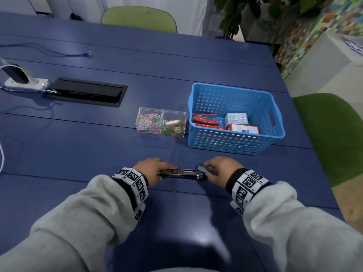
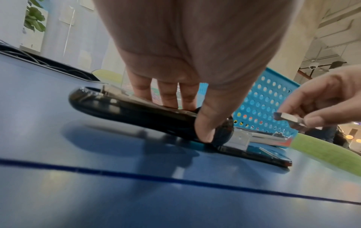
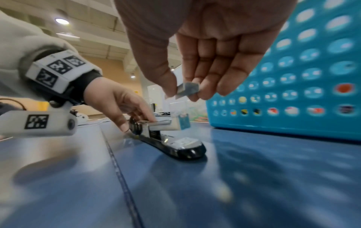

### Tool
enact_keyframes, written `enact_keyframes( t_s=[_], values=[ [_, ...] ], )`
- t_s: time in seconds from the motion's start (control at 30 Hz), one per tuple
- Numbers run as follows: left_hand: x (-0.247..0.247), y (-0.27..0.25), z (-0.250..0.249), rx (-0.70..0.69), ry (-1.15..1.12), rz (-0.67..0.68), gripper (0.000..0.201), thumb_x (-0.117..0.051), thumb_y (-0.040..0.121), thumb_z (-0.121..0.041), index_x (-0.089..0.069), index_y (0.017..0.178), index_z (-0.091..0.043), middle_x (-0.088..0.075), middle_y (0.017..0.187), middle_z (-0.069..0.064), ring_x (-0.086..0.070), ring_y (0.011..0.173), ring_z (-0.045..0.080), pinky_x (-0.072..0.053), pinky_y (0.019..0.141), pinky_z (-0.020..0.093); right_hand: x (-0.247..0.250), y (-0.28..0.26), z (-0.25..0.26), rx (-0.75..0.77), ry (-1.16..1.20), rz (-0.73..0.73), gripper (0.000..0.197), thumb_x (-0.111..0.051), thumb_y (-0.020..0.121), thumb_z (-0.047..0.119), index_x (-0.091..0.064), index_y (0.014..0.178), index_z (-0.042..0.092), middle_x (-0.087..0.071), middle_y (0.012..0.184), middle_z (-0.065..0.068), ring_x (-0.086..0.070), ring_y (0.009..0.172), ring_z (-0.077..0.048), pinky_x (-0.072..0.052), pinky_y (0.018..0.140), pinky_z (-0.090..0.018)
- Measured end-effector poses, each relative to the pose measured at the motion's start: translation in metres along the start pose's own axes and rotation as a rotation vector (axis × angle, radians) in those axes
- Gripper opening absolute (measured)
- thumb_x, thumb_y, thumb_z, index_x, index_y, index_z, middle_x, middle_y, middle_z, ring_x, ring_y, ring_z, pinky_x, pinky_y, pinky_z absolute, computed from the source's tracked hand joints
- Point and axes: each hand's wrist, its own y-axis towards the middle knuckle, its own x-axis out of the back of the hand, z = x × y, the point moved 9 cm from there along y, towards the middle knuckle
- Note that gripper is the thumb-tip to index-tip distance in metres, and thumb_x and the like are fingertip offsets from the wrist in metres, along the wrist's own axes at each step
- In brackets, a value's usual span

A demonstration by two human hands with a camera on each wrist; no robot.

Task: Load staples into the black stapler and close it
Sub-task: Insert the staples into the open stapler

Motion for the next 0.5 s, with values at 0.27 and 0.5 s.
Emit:
enact_keyframes(
  t_s=[0.27,0.5],
  values=[
    [0.001,0.0,-0.001,-0.013,0.005,0.012,0.058,-0.05,0.085,-0.011,-0.041,0.129,-0.048,-0.05,0.132,0.001,-0.046,0.123,0.027,-0.041,0.103,0.042,-0.013,0.015,0.03,0.105,-0.097,0.051,0.029,-0.053,0.085,0.024,-0.065,0.11,0.017,-0.06,0.111,-0.009,-0.055,0.106,-0.027,-0.05,0.088,-0.036],
    [0.002,0.0,-0.002,-0.028,0.005,0.015,0.057,-0.051,0.085,-0.011,-0.041,0.128,-0.048,-0.05,0.131,0.001,-0.046,0.121,0.027,-0.041,0.102,0.042,-0.018,0.018,0.037,0.121,-0.113,0.067,0.027,-0.052,0.085,0.023,-0.066,0.108,0.017,-0.059,0.11,-0.009,-0.054,0.106,-0.027,-0.048,0.086,-0.035]
  ],
)
